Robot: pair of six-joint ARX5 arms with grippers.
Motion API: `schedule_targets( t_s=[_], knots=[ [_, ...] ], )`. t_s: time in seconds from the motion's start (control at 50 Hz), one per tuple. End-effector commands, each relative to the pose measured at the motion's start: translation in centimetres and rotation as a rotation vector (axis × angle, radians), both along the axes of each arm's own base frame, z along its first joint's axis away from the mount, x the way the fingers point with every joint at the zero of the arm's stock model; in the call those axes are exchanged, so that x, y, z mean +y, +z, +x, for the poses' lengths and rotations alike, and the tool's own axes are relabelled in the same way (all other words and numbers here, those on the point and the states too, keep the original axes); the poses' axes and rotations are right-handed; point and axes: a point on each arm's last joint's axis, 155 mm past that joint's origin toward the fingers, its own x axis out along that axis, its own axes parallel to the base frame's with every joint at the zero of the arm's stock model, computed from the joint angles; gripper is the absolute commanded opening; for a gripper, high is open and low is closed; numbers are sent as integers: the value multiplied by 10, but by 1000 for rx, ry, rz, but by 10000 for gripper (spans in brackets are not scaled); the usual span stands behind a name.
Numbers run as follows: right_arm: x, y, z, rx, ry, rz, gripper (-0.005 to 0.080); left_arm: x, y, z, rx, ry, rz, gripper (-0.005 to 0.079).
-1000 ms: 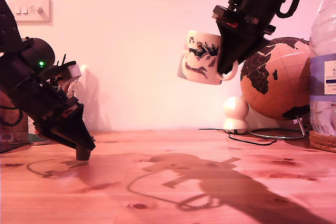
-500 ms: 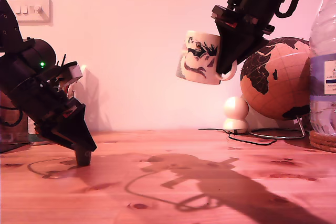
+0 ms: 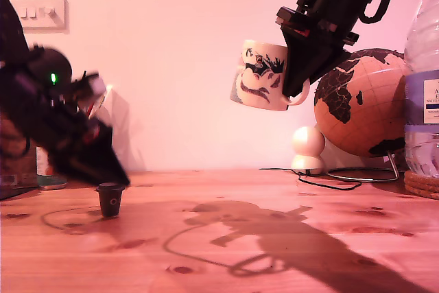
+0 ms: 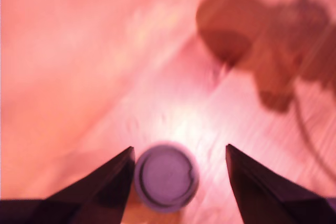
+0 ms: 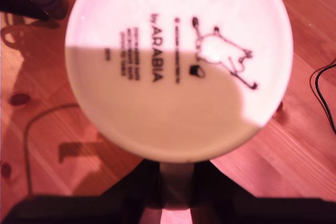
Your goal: Lift the coffee cup and remove the coffee capsule that is hidden under it
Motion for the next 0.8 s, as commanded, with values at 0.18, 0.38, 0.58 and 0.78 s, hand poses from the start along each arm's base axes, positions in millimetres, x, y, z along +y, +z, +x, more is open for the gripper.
schedule_targets(
  t_s=[0.18,0.38,0.58,0.78],
  knots=[
    [12,17,4,-52,22,27,-13,12,37,11,-76,60,-20,444],
    [26,-8,0,0,54,-3,-13,21,59,12,-97,94,-55,8],
    [35,-32,-2,33,66,-65,-13,27,70,14,-116,125,-50,-24],
    [44,-33,2,47,78,-77,-13,27,67,7,-84,122,-46,-24]
  ],
)
